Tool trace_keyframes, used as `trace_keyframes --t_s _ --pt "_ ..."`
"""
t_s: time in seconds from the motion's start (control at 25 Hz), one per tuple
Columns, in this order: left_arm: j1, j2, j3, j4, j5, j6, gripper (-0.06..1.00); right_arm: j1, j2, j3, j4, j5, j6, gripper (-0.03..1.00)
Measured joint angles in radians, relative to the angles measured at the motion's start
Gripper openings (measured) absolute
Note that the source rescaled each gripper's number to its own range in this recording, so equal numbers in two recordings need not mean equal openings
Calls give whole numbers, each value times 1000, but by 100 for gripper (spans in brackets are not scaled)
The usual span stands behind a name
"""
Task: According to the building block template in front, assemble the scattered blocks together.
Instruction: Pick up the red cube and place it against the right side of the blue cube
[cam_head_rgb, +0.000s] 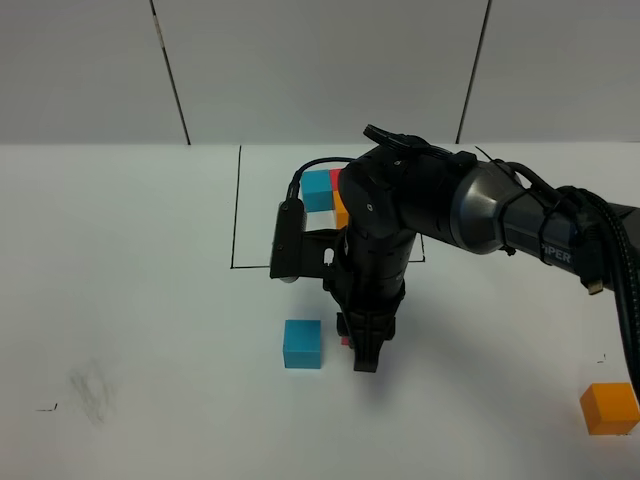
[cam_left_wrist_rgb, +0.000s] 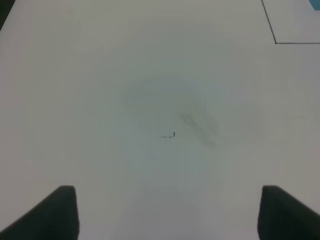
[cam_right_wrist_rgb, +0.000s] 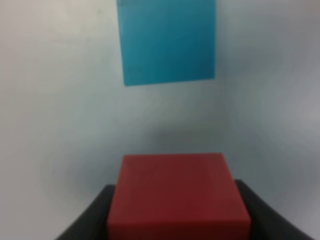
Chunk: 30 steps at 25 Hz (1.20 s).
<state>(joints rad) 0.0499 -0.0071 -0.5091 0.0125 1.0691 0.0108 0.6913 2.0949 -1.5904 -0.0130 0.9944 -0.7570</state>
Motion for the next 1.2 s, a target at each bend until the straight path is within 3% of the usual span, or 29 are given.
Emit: trace_keyframes --t_s 1.2 --pt "0 0 0 0 0 0 84 10 80 0 0 -57 -80 0"
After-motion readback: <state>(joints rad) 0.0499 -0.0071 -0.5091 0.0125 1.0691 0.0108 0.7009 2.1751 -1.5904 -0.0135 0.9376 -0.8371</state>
